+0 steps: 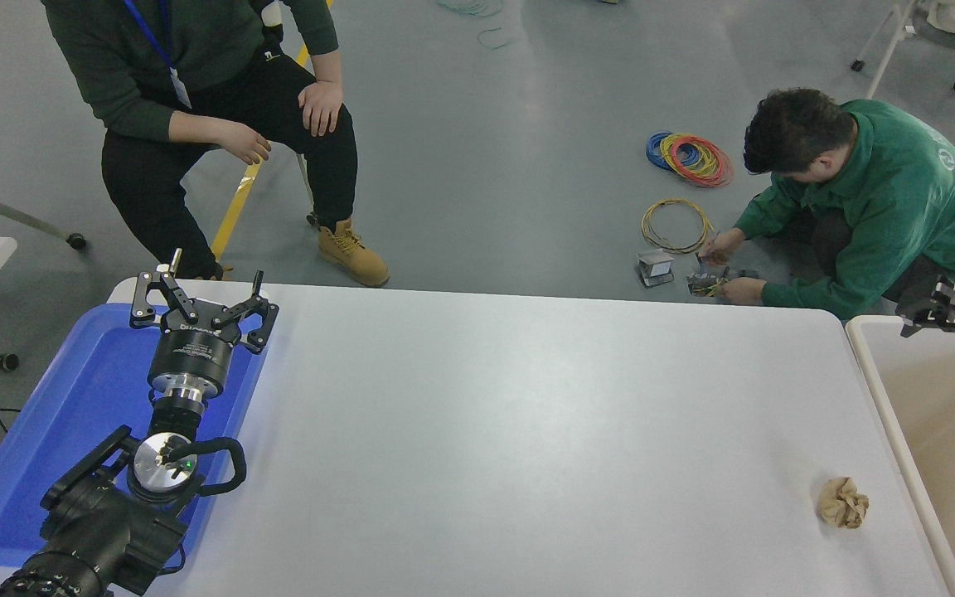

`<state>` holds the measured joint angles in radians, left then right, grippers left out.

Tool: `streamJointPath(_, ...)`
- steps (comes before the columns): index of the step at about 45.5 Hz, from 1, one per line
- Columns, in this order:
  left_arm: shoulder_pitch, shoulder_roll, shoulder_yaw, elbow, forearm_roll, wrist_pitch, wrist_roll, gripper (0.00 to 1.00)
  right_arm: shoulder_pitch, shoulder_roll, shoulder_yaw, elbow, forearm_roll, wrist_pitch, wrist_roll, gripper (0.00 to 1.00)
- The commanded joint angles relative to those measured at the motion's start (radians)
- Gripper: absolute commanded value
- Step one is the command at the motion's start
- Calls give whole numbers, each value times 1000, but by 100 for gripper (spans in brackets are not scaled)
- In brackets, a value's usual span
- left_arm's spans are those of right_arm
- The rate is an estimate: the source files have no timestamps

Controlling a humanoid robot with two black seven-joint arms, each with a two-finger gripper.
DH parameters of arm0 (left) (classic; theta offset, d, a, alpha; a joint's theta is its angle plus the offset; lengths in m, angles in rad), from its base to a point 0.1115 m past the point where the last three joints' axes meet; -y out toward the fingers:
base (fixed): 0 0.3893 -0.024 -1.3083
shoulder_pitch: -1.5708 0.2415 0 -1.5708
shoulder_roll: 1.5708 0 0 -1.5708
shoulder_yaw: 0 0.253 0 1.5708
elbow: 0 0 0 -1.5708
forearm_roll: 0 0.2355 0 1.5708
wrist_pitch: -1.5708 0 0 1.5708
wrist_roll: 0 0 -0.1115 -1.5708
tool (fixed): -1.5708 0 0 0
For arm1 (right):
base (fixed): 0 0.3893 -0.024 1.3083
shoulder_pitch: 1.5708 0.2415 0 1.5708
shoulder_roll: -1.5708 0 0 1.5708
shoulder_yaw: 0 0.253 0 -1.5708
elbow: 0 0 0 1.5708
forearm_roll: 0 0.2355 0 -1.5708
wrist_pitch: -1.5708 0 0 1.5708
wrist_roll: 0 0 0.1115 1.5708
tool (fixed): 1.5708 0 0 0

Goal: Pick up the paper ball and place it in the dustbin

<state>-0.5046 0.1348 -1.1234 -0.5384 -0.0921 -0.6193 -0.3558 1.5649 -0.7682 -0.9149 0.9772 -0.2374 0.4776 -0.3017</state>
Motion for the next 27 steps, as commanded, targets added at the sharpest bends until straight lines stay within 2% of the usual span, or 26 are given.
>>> streamJointPath(1, 0, 0, 0, 0, 0, 1, -2, 100, -88, 21, 11, 21, -28, -43, 3, 100)
streamJointPath(15, 0, 0, 0, 0, 0, 1, 0, 100, -238, 86, 119, 35, -148, -114, 6, 100)
streamJointPath(27, 0, 0, 0, 0, 0, 1, -2, 100, -335, 125, 188, 23, -165, -154, 6, 100)
